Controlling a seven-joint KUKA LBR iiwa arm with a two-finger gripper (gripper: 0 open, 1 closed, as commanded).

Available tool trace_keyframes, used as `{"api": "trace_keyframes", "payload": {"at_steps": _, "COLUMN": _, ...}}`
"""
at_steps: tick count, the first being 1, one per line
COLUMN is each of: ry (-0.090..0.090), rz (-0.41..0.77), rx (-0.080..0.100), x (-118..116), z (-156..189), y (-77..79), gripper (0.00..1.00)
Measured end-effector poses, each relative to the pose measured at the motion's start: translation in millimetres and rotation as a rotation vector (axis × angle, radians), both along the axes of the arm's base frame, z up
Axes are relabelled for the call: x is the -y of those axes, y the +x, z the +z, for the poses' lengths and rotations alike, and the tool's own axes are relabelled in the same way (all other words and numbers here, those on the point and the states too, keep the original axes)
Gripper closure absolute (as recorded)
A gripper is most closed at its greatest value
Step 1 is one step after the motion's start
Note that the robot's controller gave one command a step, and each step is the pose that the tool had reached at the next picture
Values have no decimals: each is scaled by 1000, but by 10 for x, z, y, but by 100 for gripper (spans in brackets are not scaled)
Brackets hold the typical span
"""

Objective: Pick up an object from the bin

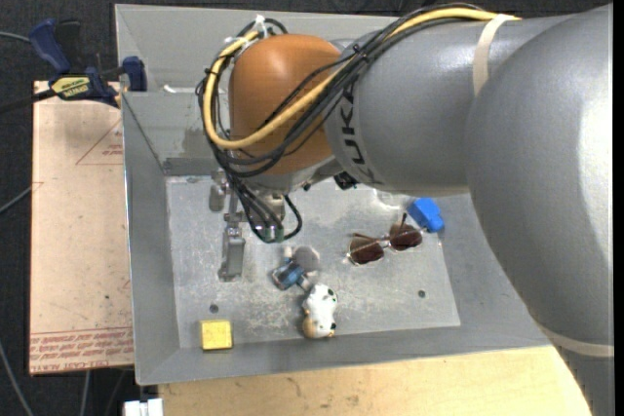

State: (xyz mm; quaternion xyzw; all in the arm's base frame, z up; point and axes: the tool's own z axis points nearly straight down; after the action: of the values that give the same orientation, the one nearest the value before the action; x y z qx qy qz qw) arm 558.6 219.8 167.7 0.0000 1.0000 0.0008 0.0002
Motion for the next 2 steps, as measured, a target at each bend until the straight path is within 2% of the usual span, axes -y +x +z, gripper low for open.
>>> {"api": "trace_keyframes", "payload": {"at_steps": 1, "ry": 1, "rz": 312, "rx": 6, "x": -80, "z": -565, "y": -379, "gripper": 0}}
{"api": "trace_keyframes", "payload": {"at_steps": 2, "ry": -1, "rz": 561, "rx": -3, "x": 8, "z": -664, "y": -574, "gripper": 0}}
